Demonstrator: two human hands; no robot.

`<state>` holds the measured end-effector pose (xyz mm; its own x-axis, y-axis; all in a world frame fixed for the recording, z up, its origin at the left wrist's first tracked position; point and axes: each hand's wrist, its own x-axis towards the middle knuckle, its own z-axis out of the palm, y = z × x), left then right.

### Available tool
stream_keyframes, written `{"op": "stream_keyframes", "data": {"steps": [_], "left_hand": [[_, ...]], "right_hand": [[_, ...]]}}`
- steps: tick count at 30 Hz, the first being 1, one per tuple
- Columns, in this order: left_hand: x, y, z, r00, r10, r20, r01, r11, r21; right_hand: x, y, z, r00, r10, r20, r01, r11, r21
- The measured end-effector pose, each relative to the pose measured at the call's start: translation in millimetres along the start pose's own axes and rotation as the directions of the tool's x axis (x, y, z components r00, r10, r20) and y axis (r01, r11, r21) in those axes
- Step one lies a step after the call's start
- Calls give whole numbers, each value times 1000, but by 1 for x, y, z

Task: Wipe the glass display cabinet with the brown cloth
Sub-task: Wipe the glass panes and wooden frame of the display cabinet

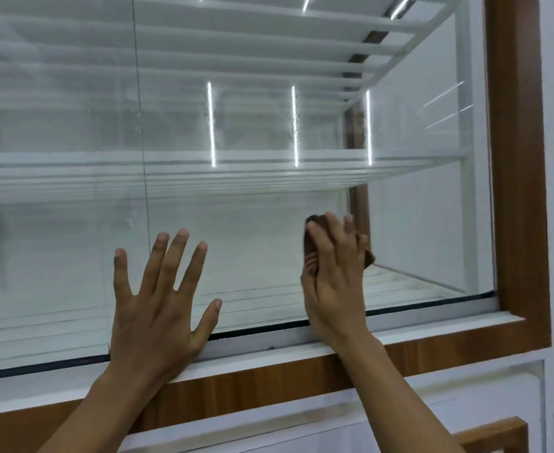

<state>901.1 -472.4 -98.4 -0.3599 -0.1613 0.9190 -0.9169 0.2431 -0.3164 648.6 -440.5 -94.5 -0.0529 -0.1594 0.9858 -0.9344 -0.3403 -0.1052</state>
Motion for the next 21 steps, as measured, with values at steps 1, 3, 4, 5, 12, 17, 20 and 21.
{"op": "stream_keyframes", "data": {"steps": [1, 3, 4, 5, 12, 17, 20, 21], "left_hand": [[0, 0, 0, 1000, -1, 2, 1, 1000, -1], [0, -1, 0, 1000, 3, 2, -3, 1000, 0], [0, -1, 0, 1000, 5, 1, -5, 1000, -4], [0, -1, 0, 1000, 5, 1, -4, 1000, -7], [0, -1, -1, 1000, -1, 24, 1, 1000, 4], [13, -7, -7, 999, 37, 23, -38, 999, 15], [80, -32, -23, 999, 45, 9, -45, 999, -22], [109, -44, -29, 999, 47, 2, -47, 998, -28]], "right_hand": [[3, -5, 0, 998, 64, -21, -63, 998, 22], [-6, -11, 2, 992, -110, 62, 111, 994, -23], [-14, -7, 1, 970, -220, 108, 228, 972, -65], [-19, 2, -4, 962, -250, 109, 261, 960, -99], [-44, 14, -21, 990, -32, 140, 50, 990, -129], [25, 9, -17, 982, 187, -1, -187, 982, -21], [106, -22, -12, 999, -7, 39, 10, 997, -83], [133, -32, -10, 995, -86, 55, 91, 991, -99]]}}
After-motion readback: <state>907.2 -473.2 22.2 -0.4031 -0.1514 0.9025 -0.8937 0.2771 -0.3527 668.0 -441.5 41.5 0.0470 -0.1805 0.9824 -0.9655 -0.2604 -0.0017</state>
